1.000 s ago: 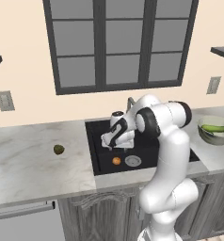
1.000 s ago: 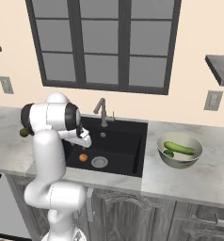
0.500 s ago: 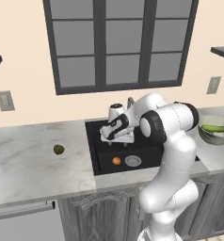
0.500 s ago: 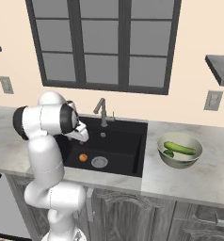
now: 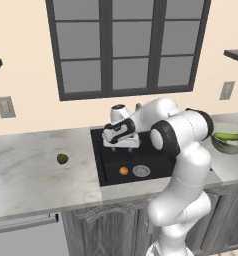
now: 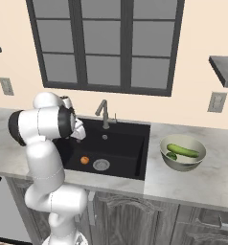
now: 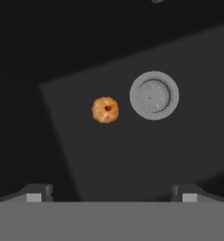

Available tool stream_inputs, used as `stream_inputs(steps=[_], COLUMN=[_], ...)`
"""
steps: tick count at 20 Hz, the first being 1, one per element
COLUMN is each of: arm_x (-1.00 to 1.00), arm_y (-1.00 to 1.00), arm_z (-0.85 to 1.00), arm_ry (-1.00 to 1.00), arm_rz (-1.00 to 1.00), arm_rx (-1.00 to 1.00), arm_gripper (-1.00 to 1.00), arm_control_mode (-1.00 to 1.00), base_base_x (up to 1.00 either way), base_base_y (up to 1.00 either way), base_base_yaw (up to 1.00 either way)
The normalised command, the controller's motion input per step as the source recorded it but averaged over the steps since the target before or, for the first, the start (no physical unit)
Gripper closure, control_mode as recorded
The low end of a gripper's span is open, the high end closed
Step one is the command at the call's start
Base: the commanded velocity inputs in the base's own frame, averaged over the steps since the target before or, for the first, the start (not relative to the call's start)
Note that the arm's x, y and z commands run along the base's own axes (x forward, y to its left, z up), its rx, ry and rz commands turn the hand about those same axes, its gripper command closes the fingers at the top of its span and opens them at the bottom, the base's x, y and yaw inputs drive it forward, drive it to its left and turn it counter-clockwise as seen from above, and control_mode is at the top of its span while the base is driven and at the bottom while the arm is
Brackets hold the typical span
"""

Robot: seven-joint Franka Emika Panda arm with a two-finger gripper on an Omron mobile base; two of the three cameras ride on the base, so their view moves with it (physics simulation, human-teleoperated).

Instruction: There is a mixed pile of frozen fruits and vegetables on the counter. Locate all the frozen vegetables and place the items in a bowl on the counter. Take all the frozen fruits and defrost them in a running sink.

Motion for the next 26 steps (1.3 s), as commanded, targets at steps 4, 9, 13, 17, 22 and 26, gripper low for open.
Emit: stream_inputs(steps=[4,9,13,17,22,26], arm_x=[-0.02,-0.08,-0.02,-0.01,-0.07,-0.15], arm_y=[0.19,0.26,0.41,0.42,0.26,0.14], arm_z=[0.14,0.26,0.18,0.21,0.00,-0.15], arm_ry=[0.02,-0.07,-0.01,-0.02,-0.04,-0.06], arm_rz=[0.00,0.03,0.10,0.09,0.10,0.14], arm_rx=[-0.10,-0.04,0.00,0.00,0.09,0.14], arm_gripper=[-1.00,-1.00,-1.00,-1.00,-1.00,-1.00], arm_control_mode=[-1.00,-1.00,-1.00,-1.00,-1.00,-1.00], base_base_x=[0.00,0.00,0.00,0.00,0.00,0.00], base_base_y=[0.00,0.00,0.00,0.00,0.00,0.00], base_base_yaw=[0.00,0.00,0.00,0.00,0.00,0.00])
